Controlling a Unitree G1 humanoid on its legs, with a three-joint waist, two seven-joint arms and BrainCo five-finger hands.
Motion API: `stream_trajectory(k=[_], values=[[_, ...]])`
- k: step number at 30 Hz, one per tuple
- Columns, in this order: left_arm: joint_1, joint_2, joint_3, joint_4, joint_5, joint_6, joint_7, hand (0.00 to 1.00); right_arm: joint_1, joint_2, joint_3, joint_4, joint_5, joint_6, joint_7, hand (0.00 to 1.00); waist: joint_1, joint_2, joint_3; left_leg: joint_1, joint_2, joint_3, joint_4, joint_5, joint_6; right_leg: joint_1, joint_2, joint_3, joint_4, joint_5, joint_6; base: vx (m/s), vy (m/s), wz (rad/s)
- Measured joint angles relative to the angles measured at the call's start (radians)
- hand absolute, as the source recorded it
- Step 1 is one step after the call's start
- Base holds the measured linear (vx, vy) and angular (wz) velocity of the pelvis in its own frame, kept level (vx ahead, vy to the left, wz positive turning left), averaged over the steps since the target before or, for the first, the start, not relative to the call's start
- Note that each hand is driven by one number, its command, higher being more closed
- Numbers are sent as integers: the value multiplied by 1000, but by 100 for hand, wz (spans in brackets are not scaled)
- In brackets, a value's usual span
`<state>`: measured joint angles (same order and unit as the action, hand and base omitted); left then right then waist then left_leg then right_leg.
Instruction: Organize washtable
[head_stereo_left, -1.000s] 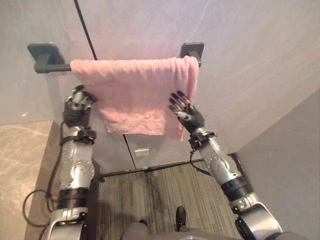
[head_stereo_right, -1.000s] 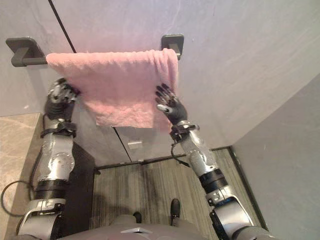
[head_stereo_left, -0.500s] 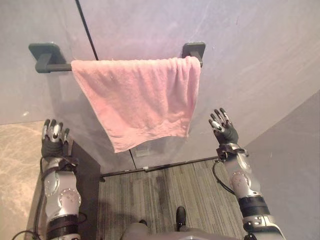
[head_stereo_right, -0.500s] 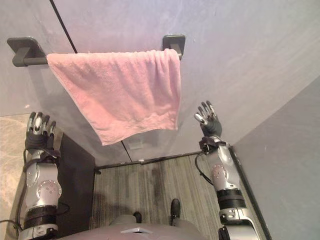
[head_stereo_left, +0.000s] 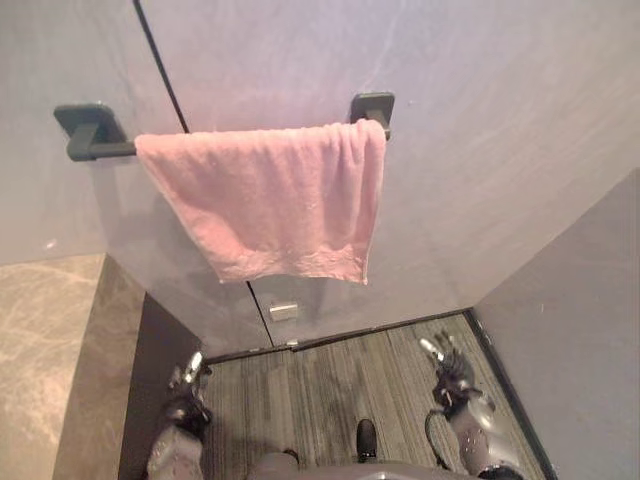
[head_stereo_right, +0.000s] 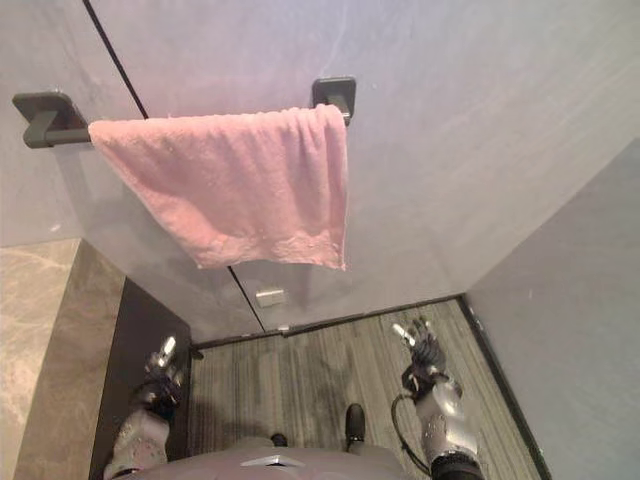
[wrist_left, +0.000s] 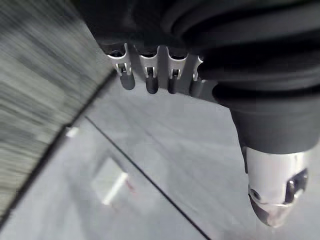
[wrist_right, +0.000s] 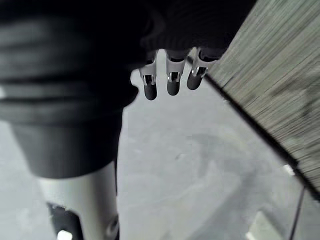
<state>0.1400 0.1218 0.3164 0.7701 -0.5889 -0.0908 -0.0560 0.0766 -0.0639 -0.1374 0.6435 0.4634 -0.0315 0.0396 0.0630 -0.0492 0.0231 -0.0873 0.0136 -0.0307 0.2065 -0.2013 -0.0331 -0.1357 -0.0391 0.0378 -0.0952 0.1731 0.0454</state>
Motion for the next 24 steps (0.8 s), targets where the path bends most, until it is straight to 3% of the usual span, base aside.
stream_trajectory(k=[4,7,11,16,19,21,22,23,24], values=[[11,-23,3,248,142,17,-2,0,-1,3,-44,310,-66,13,1,0,0,3,-9,20,0,14,-12,0,0,8,0,8,-1,-7,7,18,5,-9],[30,-48,69,366,167,42,1,0,0,2,-116,481,-144,44,0,0,0,9,-13,47,0,16,-21,-3,3,33,-1,8,-3,-22,10,6,3,-2],[58,-55,115,388,204,58,24,0,-7,3,-154,501,-184,52,-15,0,0,11,-22,58,0,8,-32,-6,-4,38,-2,1,-3,-32,-1,-13,-2,7],[50,-80,116,360,206,40,50,0,-29,10,-145,499,-222,57,-30,0,-4,17,-24,13,-2,-75,-39,14,-18,39,-10,-90,7,-46,-15,-7,-42,52],[12,-117,102,307,152,21,86,0,-98,19,-105,484,-221,55,-60,0,1,34,20,-36,-2,-163,-32,45,-28,7,-16,-189,72,-76,-24,-44,-80,97],[-17,-151,67,236,111,-1,107,0,-162,27,-78,422,-221,42,-83,0,-1,67,59,-89,0,-196,-49,108,-51,-26,-31,-304,133,-111,-45,-114,-110,137],[-26,-153,65,226,101,-3,110,0,-174,26,-70,409,-221,36,-85,0,1,69,58,-96,5,-176,-90,133,-53,-43,-42,-329,143,-115,-50,-5,-162,131],[-38,-163,70,204,96,-7,113,0,-218,33,-59,406,-221,28,-87,0,8,66,65,-135,38,-36,19,101,-27,-76,-63,-373,168,-125,-69,333,-175,97],[-38,-165,68,201,102,-11,118,0,-250,42,-56,390,-220,20,-87,0,9,67,82,-151,82,76,227,30,-31,-79,-73,-401,207,-139,-89,353,-175,88]])
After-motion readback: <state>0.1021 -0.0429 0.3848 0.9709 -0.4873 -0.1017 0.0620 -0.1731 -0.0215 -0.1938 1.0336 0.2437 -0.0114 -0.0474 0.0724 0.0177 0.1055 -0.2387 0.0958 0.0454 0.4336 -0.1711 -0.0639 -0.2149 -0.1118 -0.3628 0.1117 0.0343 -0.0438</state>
